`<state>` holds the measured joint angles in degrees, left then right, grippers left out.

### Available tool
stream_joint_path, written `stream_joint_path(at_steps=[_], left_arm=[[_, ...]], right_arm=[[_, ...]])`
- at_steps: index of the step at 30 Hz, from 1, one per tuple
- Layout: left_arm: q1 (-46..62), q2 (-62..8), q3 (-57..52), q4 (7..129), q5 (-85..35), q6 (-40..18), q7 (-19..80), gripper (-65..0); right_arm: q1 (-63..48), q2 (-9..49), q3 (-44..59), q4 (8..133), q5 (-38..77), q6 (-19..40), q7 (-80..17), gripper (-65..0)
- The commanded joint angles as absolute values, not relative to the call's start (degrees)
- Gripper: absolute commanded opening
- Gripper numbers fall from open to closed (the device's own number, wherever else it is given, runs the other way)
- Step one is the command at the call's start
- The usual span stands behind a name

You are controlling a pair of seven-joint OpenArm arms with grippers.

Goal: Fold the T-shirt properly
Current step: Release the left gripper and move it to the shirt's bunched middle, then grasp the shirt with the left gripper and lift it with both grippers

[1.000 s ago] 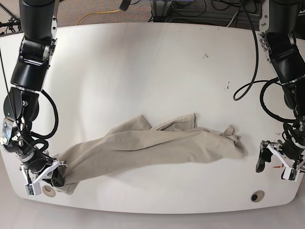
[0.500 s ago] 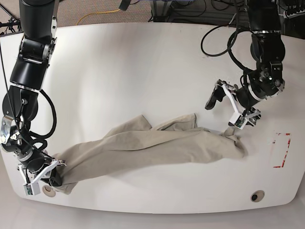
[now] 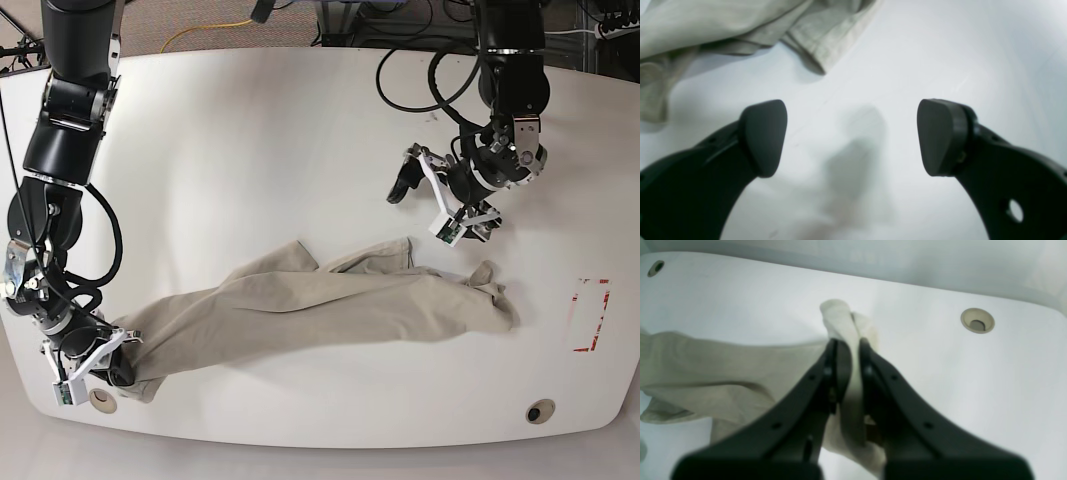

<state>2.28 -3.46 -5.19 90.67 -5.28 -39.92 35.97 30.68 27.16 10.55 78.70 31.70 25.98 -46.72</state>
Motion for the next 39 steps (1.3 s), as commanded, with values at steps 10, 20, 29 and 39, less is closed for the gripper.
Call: stream_joint_path(at_steps=[10,20,29,39], left_arm=[[-3.3,1.54,-5.23,78.37,-0.04,-40.0,27.65,-14.7],[-9.19,1.54,-5.32,69.14,-0.04,-40.0,25.71,-19.2],[-8.75,1.01,-5.41,70.99,-0.04,-38.37,25.71,-18.5],[-4.53,-0.66,-5.58,76.97,-0.04,-37.49,25.71,-18.3]], right_arm=[[32.48,28.26,11.03,79.69,32.48,26.15,-44.97,-65.0],[32.48,28.26,11.12,79.69,32.48,26.15,-44.97,-65.0],[32.48,28.26,11.12,79.69,32.4,26.15,-44.97,-65.0],[32.48,28.26,11.12,79.6,32.4,26.15,-44.97,-65.0]])
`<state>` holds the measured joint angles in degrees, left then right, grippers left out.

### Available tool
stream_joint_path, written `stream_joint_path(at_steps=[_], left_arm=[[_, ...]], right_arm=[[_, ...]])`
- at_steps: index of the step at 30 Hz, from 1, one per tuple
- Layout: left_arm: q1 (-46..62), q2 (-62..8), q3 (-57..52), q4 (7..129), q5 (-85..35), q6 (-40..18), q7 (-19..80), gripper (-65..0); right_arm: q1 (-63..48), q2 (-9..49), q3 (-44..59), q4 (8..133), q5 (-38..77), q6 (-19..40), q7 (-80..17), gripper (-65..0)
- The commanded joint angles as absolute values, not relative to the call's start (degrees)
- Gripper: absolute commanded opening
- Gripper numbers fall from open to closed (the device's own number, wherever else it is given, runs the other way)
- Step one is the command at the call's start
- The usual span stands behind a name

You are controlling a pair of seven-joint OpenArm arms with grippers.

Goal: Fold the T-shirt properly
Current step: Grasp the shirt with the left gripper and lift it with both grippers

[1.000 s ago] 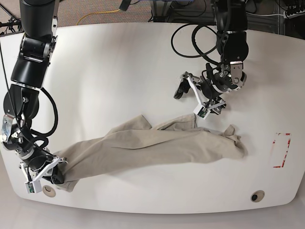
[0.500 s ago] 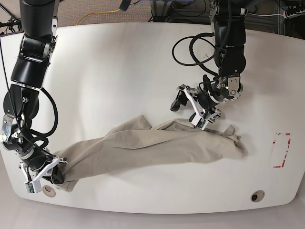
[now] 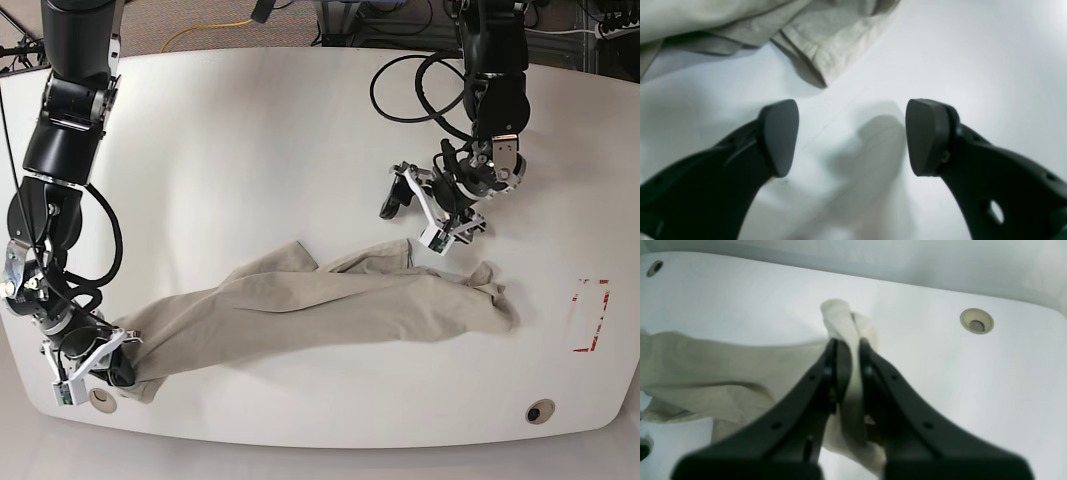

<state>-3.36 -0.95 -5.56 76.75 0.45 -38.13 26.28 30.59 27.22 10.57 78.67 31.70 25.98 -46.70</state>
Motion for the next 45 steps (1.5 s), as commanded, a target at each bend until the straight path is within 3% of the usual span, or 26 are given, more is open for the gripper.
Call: stream_joint_path(at_steps=[1,5,16,18,23,25,30,33,40,45], left_arm=[[-4.79,-0.57,-5.58,76.44,-0.04,-36.7,25.71,-18.3],[-7.34,-0.22,-5.23,72.66,-0.31,-33.8,25.54,-18.3],[-12.44,1.89,-5.23,65.36,-0.13,-33.45,25.45,-20.0],[-12.62,1.89,-5.23,63.78,-0.13,-33.45,25.45,-27.6],[-14.11,1.89,-5.23,60.79,-0.13,-33.36,25.45,-57.4],[-14.02,1.89,-5.23,60.62,-0.13,-33.36,25.45,-65.0],[-13.23,1.63,-5.58,63.78,-0.13,-33.45,25.71,-65.0],[-9.98,1.54,-5.58,71.69,-0.04,-33.45,25.89,-65.0],[-6.46,-1.89,-5.67,90.24,-0.57,-34.07,37.05,-65.0],[-4.7,-5.32,-6.9,103.6,-0.57,-39.34,42.42,-65.0]], right_arm=[[32.4,28.26,11.12,79.52,32.4,26.15,-44.97,-65.0],[32.4,28.26,11.12,79.6,32.4,26.15,-44.97,-65.0],[32.4,28.35,11.12,79.6,32.4,26.15,-44.97,-65.0],[32.4,28.53,11.12,79.6,32.4,26.15,-44.97,-65.0],[32.4,29.49,11.12,79.6,32.48,26.15,-44.97,-65.0],[32.4,29.58,11.12,79.6,32.48,26.15,-44.97,-65.0],[32.57,29.58,11.12,79.69,32.66,26.15,-44.97,-65.0],[32.48,29.67,11.74,81.27,32.48,26.07,-45.14,-65.0],[32.4,29.58,16.57,86.46,32.48,26.07,-51.3,-65.0],[32.84,29.67,16.66,87.6,32.48,25.98,-51.3,-65.0]])
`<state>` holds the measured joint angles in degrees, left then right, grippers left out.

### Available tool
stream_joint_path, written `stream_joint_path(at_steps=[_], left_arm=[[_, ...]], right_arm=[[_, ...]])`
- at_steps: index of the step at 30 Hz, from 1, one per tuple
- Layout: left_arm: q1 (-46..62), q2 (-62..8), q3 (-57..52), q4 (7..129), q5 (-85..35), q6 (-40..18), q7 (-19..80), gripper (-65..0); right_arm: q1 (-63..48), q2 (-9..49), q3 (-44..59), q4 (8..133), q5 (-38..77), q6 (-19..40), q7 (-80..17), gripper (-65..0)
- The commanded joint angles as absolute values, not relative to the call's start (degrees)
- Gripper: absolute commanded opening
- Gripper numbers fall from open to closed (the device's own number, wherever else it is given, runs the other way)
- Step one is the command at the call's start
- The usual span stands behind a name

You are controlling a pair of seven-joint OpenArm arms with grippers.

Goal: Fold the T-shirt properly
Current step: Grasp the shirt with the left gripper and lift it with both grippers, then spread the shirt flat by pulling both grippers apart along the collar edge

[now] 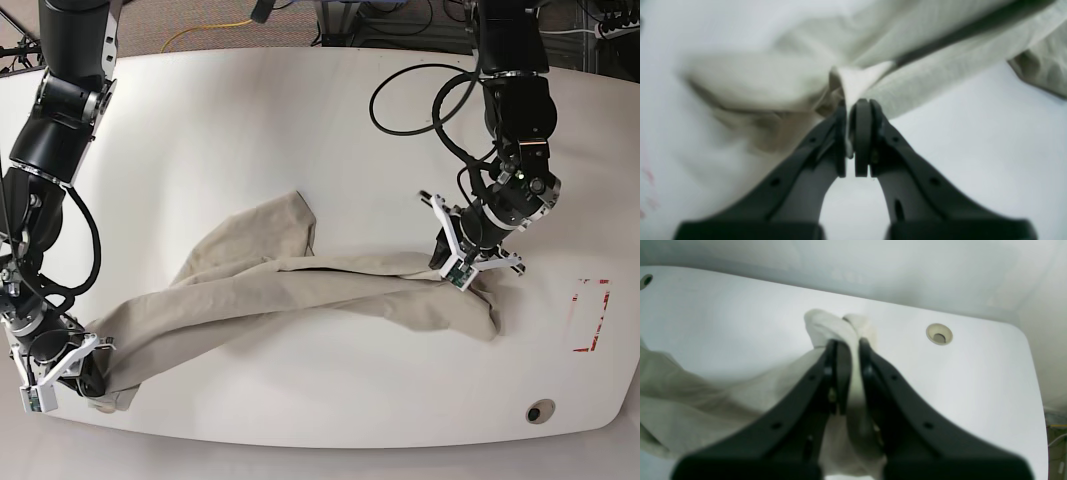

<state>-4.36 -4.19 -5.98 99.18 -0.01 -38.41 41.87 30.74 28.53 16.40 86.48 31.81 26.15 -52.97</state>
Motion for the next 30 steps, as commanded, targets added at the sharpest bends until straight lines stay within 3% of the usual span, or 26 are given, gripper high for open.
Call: stream_joint_path(at_steps=[1,10,30], left_arm=[[-4.79,-5.85,-7.69,106.07,-0.48,-40.0,44.18,-65.0],[-16.66,-10.33,-15.34,113.19,-0.48,-40.0,55.6,-65.0],[-52.0,-12.88,-15.87,109.93,-0.04,-40.0,62.9,-65.0]], right_arm=[[32.92,29.67,16.66,87.6,32.4,25.89,-51.3,-65.0],[38.02,29.67,16.22,87.34,32.4,25.71,-51.38,-65.0],[64.4,33.19,2.42,78.55,29.58,26.07,-51.47,-65.0]])
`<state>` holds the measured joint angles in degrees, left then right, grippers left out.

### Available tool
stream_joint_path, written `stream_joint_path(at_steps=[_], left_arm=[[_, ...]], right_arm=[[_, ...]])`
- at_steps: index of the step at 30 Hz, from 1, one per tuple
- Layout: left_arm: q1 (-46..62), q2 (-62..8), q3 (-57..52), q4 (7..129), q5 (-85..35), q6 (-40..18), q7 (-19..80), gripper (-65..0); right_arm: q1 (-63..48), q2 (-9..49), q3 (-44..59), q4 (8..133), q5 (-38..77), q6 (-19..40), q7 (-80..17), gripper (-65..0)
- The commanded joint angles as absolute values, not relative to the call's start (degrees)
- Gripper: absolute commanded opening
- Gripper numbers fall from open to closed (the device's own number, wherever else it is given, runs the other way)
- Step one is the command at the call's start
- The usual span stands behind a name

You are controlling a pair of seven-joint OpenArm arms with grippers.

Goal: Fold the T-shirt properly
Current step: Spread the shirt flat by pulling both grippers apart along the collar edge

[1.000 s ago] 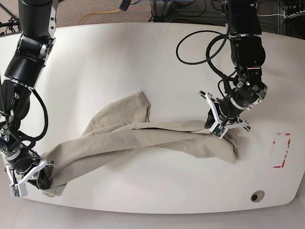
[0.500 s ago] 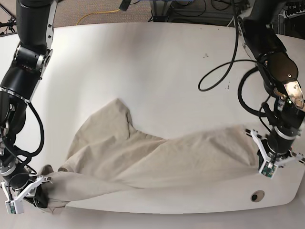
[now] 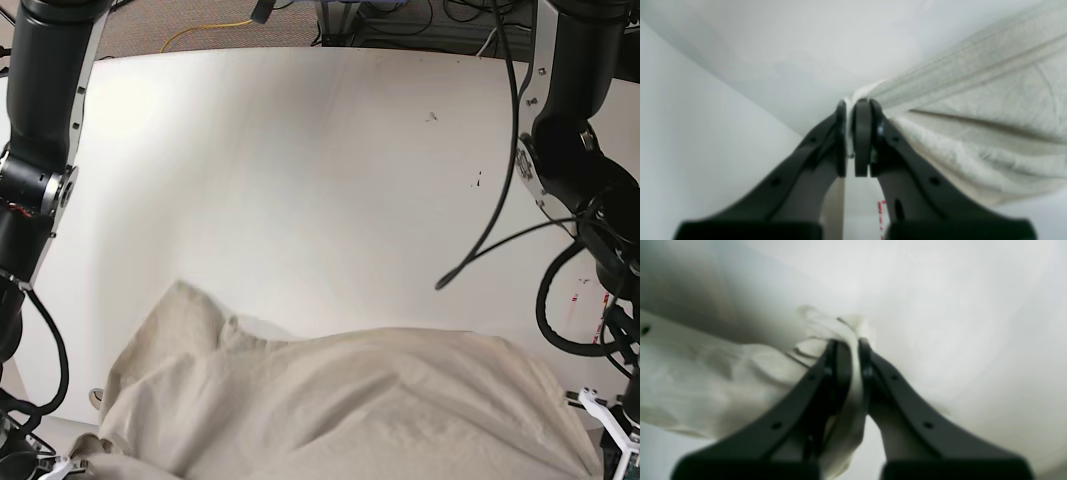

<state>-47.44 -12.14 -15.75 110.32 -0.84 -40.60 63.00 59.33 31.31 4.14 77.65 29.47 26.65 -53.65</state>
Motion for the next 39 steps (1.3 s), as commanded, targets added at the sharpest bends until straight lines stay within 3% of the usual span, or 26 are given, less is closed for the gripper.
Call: stream_joint_path(at_steps=[1,8,14,32,39], left_arm=[[-53.41,-13.49,-15.87,109.49,-0.04,-40.0,63.43,-65.0],[-57.36,-14.64,-13.85,104.92,-0.22,-40.0,63.52,-65.0],[-53.23,-14.46,-13.85,104.92,-0.48,-40.0,63.6,-65.0],[-19.65,-12.97,-14.29,111.69,-0.57,-40.0,63.43,-65.0],[-6.02,-12.53,-15.43,113.1,-0.57,-40.0,59.82,-65.0]], right_arm=[[65.54,33.63,1.71,78.55,29.58,26.07,-51.82,-65.0],[68.7,34.07,1.27,78.73,29.76,26.15,-57.71,-65.0],[62.02,34.15,2.51,78.81,31.08,26.24,-59.03,-65.0],[26.15,33.8,26.42,78.46,52.0,25.89,-65.27,-65.0],[14.55,30.37,32.4,78.46,58.59,25.98,-67.3,-65.0]])
